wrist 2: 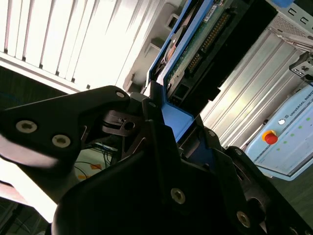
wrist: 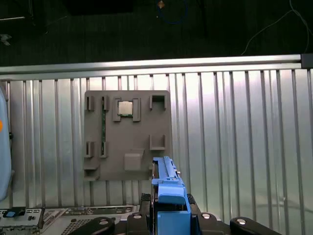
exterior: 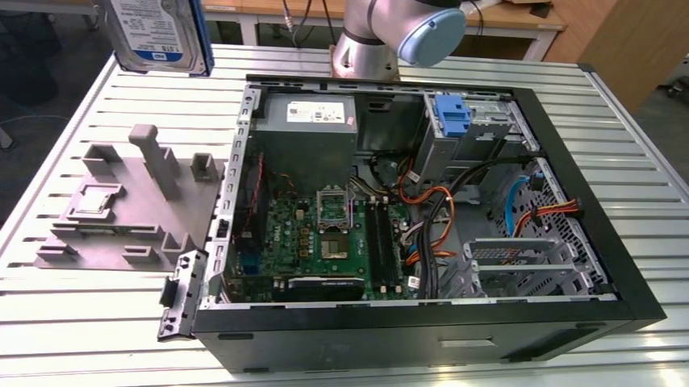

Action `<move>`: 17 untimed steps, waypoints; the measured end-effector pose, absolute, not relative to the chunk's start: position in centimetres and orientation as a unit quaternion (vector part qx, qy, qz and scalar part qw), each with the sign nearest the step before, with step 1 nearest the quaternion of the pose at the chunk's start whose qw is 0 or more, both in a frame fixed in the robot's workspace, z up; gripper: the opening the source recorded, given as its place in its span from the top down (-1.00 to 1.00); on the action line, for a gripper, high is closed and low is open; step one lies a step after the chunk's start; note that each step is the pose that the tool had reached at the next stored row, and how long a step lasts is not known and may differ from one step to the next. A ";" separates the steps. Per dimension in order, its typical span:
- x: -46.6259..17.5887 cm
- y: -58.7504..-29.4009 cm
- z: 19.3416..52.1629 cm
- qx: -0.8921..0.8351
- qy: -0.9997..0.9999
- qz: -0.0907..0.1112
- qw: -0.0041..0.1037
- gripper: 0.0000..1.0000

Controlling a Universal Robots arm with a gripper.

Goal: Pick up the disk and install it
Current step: 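Pick up the disk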

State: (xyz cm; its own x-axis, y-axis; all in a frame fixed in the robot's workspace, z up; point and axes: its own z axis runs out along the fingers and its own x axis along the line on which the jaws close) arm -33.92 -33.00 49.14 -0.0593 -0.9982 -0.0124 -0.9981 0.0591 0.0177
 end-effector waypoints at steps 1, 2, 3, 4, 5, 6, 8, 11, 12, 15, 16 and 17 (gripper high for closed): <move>-33.3 -33.0 49.1 0.686 -0.728 -0.011 0.002 0.27; -33.3 -33.0 49.1 0.686 -0.728 -0.011 0.002 0.27; -33.3 -33.0 49.1 0.686 -0.728 -0.011 0.002 0.27; -33.2 -33.0 49.1 0.686 -0.728 -0.011 0.002 0.27; -33.2 -33.0 49.1 0.686 -0.728 -0.011 0.002 0.27; -33.2 -33.0 49.1 0.686 -0.728 -0.011 0.002 0.27; -33.2 -33.0 49.1 0.686 -0.728 -0.011 0.002 0.27; -33.1 -33.0 49.1 0.686 -0.728 -0.011 0.002 0.27; -33.1 -33.0 49.1 0.686 -0.728 -0.011 0.002 0.27; -33.0 -33.0 49.1 0.686 -0.728 -0.011 0.002 0.27; -33.0 -33.0 49.1 0.686 -0.728 -0.011 0.002 0.27; -33.0 -33.0 49.1 0.686 -0.728 -0.011 0.002 0.27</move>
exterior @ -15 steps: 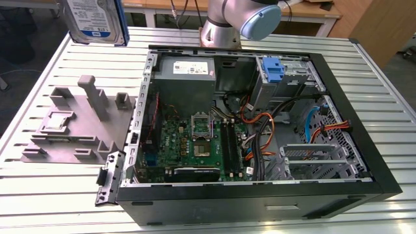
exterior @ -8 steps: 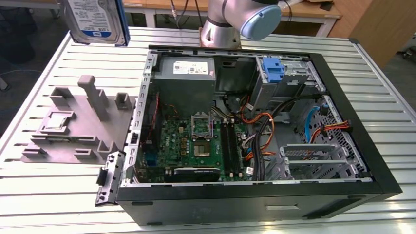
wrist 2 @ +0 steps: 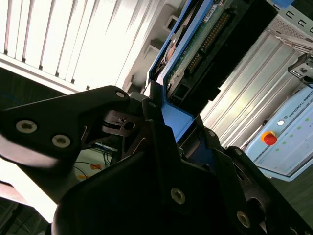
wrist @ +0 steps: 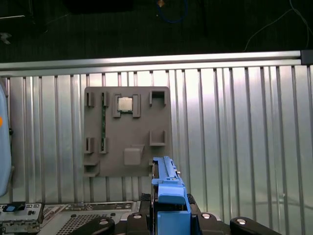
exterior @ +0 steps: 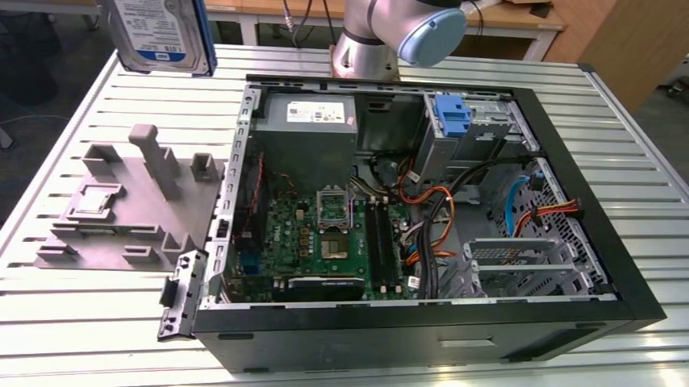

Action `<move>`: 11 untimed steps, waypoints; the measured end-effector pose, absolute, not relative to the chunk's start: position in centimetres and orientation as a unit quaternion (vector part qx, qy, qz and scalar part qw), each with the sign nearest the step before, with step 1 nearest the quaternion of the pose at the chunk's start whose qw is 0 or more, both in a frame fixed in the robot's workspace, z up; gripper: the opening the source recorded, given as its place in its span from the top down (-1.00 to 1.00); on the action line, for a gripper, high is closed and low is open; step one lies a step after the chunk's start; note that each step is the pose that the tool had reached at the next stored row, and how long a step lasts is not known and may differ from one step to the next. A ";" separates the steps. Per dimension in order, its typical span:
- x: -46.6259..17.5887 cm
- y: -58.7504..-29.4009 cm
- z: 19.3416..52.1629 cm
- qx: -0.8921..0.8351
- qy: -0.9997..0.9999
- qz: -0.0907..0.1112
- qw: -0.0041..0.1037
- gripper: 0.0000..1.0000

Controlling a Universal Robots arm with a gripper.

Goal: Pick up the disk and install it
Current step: 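Pick up the disk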

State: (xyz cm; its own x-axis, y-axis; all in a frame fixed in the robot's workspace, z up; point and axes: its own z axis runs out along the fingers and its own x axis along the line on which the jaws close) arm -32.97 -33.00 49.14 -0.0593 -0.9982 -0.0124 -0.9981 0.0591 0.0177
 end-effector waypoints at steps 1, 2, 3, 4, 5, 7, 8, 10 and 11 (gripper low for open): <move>-33.0 -33.0 49.1 0.686 -0.728 -0.011 0.002 0.27; -32.9 -33.0 49.1 0.686 -0.728 -0.011 0.002 0.27; -32.9 -33.0 49.1 0.686 -0.728 -0.011 0.002 0.27; -32.9 -33.0 49.1 0.686 -0.728 -0.011 0.002 0.27; -32.9 -33.0 49.1 0.686 -0.728 -0.011 0.002 0.27; -32.8 -33.0 49.1 0.686 -0.728 -0.011 0.002 0.27; -32.8 -33.0 49.1 0.686 -0.728 -0.011 0.002 0.27; -32.8 -33.0 49.1 0.686 -0.728 -0.011 0.002 0.27; -32.7 -33.0 49.1 0.686 -0.728 -0.011 0.002 0.27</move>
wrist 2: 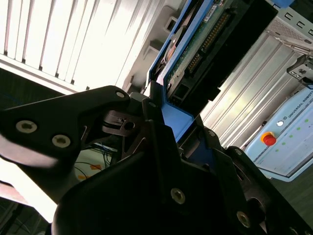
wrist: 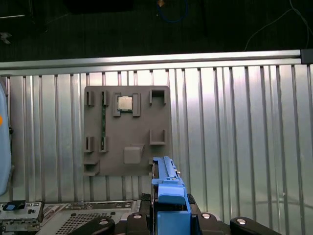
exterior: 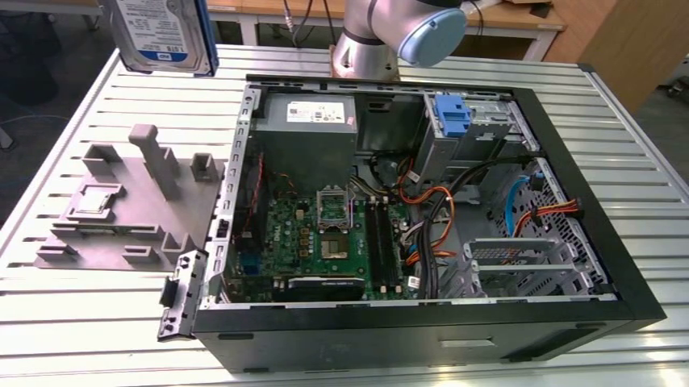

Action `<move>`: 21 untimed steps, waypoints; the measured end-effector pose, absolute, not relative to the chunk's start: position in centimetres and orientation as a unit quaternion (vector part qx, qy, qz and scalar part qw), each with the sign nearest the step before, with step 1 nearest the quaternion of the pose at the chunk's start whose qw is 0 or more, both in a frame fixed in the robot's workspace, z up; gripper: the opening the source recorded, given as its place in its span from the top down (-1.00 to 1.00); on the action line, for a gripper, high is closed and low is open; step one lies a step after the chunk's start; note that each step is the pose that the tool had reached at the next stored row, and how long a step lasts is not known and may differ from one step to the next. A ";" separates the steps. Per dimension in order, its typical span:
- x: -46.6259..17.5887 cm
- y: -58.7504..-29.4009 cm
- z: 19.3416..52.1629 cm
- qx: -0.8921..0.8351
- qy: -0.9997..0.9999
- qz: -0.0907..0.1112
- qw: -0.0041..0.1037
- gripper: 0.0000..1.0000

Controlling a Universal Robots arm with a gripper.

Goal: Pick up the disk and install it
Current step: 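Pick up the disk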

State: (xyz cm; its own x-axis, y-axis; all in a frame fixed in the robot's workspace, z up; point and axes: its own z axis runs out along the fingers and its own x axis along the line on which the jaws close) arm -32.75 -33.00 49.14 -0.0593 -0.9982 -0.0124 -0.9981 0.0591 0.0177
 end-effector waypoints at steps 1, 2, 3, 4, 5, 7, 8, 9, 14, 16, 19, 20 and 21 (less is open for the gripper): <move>-32.7 -33.0 49.1 0.686 -0.728 -0.011 0.002 0.27; -32.7 -33.0 49.1 0.686 -0.728 -0.011 0.002 0.27; -32.7 -33.0 49.1 0.686 -0.728 -0.011 0.002 0.27; -32.7 -33.0 49.1 0.686 -0.728 -0.011 0.002 0.27; -32.6 -33.0 49.1 0.686 -0.728 -0.011 0.002 0.27; -32.6 -33.0 49.1 0.686 -0.728 -0.011 0.002 0.27; -32.6 -33.0 49.1 0.686 -0.728 -0.011 0.002 0.27; -32.6 -33.0 49.1 0.686 -0.728 -0.011 0.002 0.27; -32.5 -33.0 49.1 0.686 -0.728 -0.011 0.002 0.27; -32.4 -33.0 49.1 0.686 -0.728 -0.011 0.002 0.27; -32.4 -33.0 49.1 0.686 -0.728 -0.011 0.002 0.27; -32.3 -33.0 49.1 0.686 -0.728 -0.011 0.002 0.27; -32.3 -33.0 49.1 0.686 -0.728 -0.011 0.002 0.27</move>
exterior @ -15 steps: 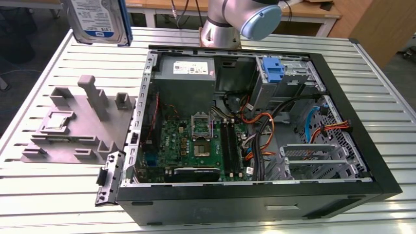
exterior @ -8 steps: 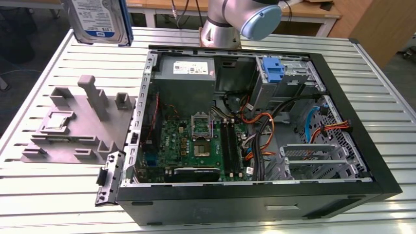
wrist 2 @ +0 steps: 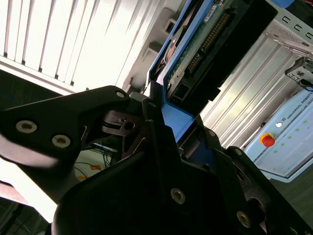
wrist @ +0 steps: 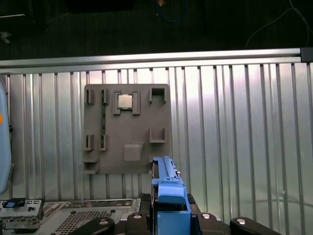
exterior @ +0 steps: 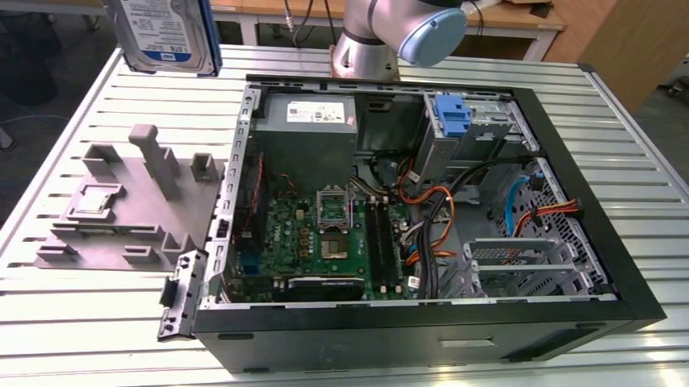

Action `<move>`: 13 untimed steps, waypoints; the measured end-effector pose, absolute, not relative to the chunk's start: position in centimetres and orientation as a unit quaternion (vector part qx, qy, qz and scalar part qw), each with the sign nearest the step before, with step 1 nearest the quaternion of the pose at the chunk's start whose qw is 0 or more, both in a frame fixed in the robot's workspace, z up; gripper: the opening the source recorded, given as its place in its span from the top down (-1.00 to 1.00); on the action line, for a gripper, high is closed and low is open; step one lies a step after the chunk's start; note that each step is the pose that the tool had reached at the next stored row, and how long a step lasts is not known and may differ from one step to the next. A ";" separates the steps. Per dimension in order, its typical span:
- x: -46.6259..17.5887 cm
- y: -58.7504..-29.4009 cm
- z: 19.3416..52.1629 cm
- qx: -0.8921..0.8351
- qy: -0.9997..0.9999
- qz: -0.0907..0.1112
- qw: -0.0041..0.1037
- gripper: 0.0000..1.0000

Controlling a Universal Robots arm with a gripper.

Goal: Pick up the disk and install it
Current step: 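Pick up the disk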

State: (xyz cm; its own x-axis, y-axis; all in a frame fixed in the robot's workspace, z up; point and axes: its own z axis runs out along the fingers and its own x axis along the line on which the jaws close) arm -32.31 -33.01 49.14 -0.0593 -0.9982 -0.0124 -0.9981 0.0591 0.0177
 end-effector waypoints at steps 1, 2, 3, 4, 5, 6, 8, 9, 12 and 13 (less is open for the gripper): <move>-32.3 -33.0 49.1 0.686 -0.728 -0.011 0.002 0.27; -32.3 -33.0 49.1 0.686 -0.728 -0.011 0.002 0.27; -32.3 -33.0 49.1 0.686 -0.728 -0.011 0.002 0.27; -32.2 -33.0 49.1 0.686 -0.728 -0.011 0.002 0.27; -32.2 -33.0 49.1 0.686 -0.728 -0.011 0.002 0.27; -32.2 -33.0 49.1 0.686 -0.728 -0.011 0.002 0.27; -32.1 -33.0 49.1 0.686 -0.728 -0.011 0.002 0.27; -32.1 -33.0 49.1 0.686 -0.728 -0.011 0.002 0.27; -32.1 -33.0 49.1 0.686 -0.728 -0.011 0.002 0.27; -32.0 -33.0 49.1 0.686 -0.728 -0.011 0.002 0.27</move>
State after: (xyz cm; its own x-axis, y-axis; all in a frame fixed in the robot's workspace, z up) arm -32.05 -33.00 49.14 -0.0593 -0.9982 -0.0124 -0.9981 0.0591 0.0177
